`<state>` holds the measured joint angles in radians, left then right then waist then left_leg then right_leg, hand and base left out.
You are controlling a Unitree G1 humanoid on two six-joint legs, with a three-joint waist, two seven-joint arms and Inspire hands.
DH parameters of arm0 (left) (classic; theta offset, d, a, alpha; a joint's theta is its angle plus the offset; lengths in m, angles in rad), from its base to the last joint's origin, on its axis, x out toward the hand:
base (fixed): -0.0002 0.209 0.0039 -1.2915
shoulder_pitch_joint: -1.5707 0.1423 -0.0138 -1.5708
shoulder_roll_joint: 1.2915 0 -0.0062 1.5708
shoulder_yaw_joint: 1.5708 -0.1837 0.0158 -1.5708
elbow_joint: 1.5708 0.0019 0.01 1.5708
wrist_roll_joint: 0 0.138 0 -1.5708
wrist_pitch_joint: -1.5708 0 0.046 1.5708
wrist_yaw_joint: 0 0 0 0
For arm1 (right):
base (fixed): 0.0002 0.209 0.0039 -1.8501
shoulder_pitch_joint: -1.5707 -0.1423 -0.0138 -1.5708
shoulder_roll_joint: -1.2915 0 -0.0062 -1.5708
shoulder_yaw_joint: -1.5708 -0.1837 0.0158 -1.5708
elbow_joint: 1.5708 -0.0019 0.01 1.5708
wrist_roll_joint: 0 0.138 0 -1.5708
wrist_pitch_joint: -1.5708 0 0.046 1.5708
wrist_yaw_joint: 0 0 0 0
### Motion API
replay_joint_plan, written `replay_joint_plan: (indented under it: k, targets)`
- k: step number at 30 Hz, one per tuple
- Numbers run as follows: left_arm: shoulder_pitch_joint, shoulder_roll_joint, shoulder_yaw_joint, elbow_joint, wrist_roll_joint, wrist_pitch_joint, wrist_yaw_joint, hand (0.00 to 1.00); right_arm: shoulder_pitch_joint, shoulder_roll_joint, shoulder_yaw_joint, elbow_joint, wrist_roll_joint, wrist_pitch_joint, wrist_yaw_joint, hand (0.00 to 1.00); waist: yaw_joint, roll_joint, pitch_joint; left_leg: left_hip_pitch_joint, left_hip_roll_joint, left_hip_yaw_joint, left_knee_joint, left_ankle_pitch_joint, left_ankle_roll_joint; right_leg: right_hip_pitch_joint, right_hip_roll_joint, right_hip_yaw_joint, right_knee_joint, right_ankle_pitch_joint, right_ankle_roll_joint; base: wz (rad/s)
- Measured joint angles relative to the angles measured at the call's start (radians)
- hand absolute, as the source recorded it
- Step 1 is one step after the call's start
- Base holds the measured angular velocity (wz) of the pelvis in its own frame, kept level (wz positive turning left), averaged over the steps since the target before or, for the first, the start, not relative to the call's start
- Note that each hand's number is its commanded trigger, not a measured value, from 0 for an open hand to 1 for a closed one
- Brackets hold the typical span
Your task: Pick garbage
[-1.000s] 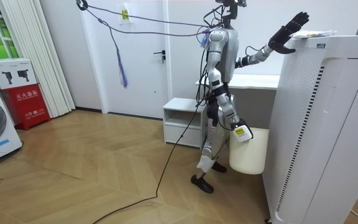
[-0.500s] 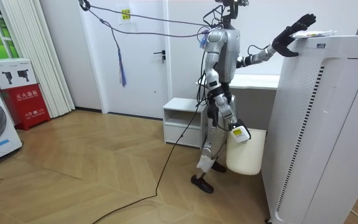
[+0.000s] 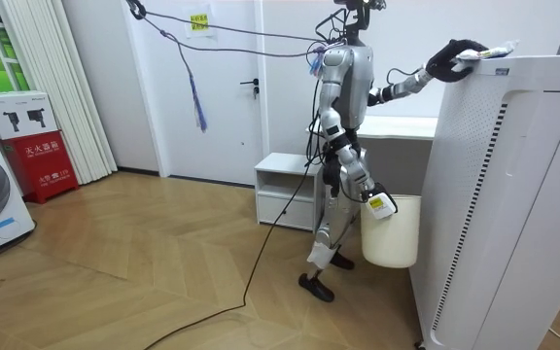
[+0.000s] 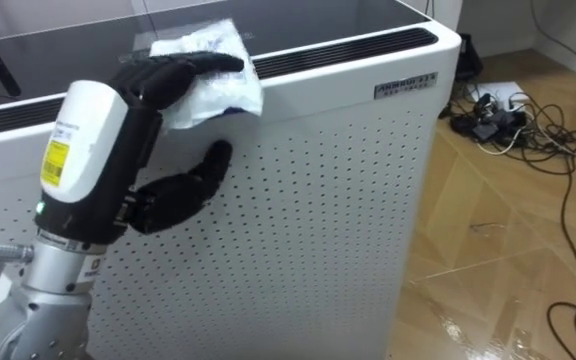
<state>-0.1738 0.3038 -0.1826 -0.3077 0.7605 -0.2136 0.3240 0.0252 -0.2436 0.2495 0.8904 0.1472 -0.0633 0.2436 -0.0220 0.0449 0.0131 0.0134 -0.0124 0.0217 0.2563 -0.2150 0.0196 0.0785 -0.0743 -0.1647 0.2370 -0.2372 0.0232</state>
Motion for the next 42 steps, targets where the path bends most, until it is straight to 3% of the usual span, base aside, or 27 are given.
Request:
replay_joint_plan:
  k: [4,14,19,22,25,26,29,32,33,37,42]
  targets:
    - [-0.035,0.0,0.022,0.0,0.019,0.015,0.003,1.0,0.0,0.0,0.0,0.0,0.0,0.003,0.0,1.0,-0.001,0.005,-0.0008,-0.001,0.0,0.002,-0.002,0.0,0.0,-0.007,0.0,0.002,0.0,0.001,0.001,0.0]
    - [-0.047,0.0,0.025,0.0,0.016,0.018,0.023,1.0,0.0,-0.009,-0.007,-0.004,-0.001,0.021,0.0,1.0,0.0,0.005,-0.0013,0.0,0.0,0.003,-0.003,0.0,0.0,-0.005,0.0,0.003,0.0,0.001,0.001,0.0]
    - [-0.047,-0.001,0.024,-0.001,-0.059,0.018,0.023,1.0,0.0,-0.025,-0.008,-0.011,0.004,0.021,-0.001,1.0,-0.001,0.006,-0.0017,0.006,0.0,0.003,-0.006,0.001,-0.001,0.004,0.0,-0.001,-0.002,0.001,0.001,0.01]
    - [-0.038,-0.003,0.023,-0.021,-0.246,0.018,0.013,1.0,0.0,-0.031,-0.005,-0.009,0.004,0.02,-0.001,1.0,0.0,0.007,-0.0061,0.011,0.0,0.002,-0.016,0.001,-0.002,0.006,0.0,-0.001,-0.011,0.001,0.001,0.0]
    - [-0.038,-0.025,0.011,-0.075,-0.562,0.0,-0.066,1.0,-0.001,-0.026,0.016,-0.009,0.001,0.02,0.002,1.0,0.003,-0.008,-0.0093,0.013,0.0,0.002,-0.02,0.002,-0.003,0.009,0.0,-0.003,-0.015,0.001,0.001,0.0]
    - [-0.038,-0.03,0.003,-0.081,-0.621,-0.001,-0.085,1.0,-0.001,-0.024,0.018,-0.009,0.002,0.02,0.003,1.0,0.003,-0.011,-0.0097,0.013,0.001,0.001,-0.02,0.002,-0.003,0.009,0.0,-0.003,-0.015,0.001,0.001,0.0]
    - [-0.037,-0.052,-0.021,-0.119,-0.913,-0.002,-0.192,1.0,-0.002,-0.012,0.024,-0.009,0.002,0.02,0.015,1.0,0.003,-0.028,-0.0078,0.014,0.001,0.0,-0.02,0.002,-0.003,0.008,0.0,-0.002,-0.017,0.001,0.001,-0.01]
    - [-0.036,-0.053,-0.065,-0.128,-1.188,0.0,-0.317,1.0,-0.003,-0.011,0.04,-0.02,0.0,0.021,0.019,1.0,0.001,-0.036,-0.0085,0.011,0.001,0.004,-0.021,0.002,-0.003,0.007,0.0,0.0,-0.017,0.001,0.001,-0.02]
    - [-0.035,-0.052,-0.093,-0.127,-1.289,0.015,-0.367,1.0,-0.004,-0.01,0.043,-0.026,0.0,0.021,0.019,1.0,0.001,-0.037,-0.0086,0.011,0.002,0.006,-0.021,0.002,-0.003,0.007,0.0,0.001,-0.017,0.001,0.001,0.0]
    - [-0.035,-0.046,-0.165,-0.127,-1.497,0.064,-0.522,1.0,-0.019,0.005,0.053,-0.008,0.0,0.022,0.019,1.0,-0.003,-0.036,-0.0088,0.013,0.007,0.006,-0.02,0.002,-0.003,0.007,0.0,0.005,-0.017,0.002,0.001,-0.01]
    - [-0.04,-0.065,-0.181,-0.132,-1.648,0.104,-0.685,1.0,-0.027,0.011,0.072,0.007,0.0,0.035,0.018,1.0,-0.012,-0.025,-0.0119,-0.024,0.009,0.006,0.001,0.002,-0.003,-0.017,0.001,-0.004,-0.012,0.006,-0.001,0.04]
